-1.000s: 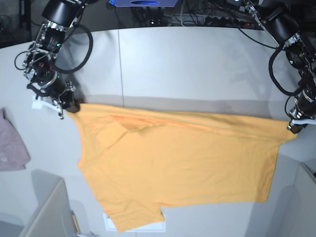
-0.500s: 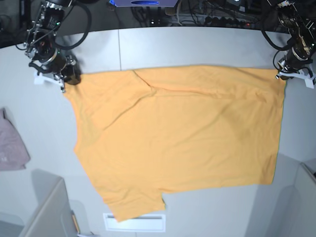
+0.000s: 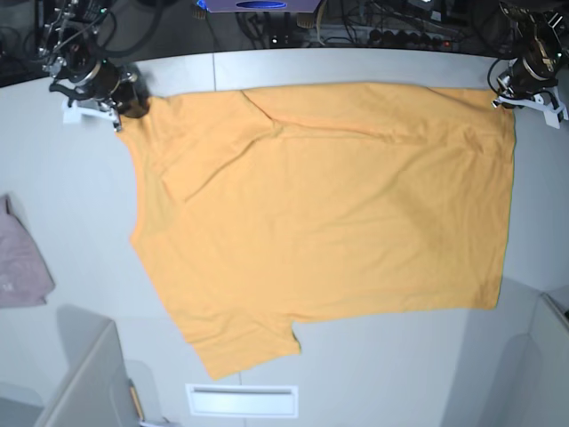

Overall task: Fold the T-shirt properly
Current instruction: 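Drag the shirt toward the robot with both grippers and release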

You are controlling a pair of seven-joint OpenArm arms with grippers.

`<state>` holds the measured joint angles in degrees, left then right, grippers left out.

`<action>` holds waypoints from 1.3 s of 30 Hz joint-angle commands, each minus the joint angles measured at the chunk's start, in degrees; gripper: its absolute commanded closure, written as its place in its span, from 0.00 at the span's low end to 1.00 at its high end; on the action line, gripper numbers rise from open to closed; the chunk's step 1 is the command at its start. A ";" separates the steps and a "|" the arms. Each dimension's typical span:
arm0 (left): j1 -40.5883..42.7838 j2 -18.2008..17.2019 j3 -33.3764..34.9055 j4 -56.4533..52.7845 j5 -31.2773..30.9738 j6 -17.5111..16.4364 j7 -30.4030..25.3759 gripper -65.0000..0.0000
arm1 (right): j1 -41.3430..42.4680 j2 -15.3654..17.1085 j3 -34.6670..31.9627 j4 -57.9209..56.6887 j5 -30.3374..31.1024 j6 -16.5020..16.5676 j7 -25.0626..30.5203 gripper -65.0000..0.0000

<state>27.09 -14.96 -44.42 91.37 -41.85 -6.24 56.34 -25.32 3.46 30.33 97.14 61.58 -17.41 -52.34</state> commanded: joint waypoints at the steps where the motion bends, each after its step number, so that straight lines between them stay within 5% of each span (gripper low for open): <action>1: 0.56 -1.26 -0.45 1.07 -0.13 -0.40 -0.29 1.00 | -0.13 0.54 0.31 1.01 0.97 0.49 0.07 1.00; 39: 0.82 -1.52 -4.50 1.07 -0.22 -0.40 -0.20 1.00 | -10.85 -0.43 -0.13 7.78 0.97 0.49 -0.19 1.00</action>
<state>27.64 -15.42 -48.31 91.44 -41.85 -6.24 56.60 -35.90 2.52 30.00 103.92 61.58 -17.41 -52.34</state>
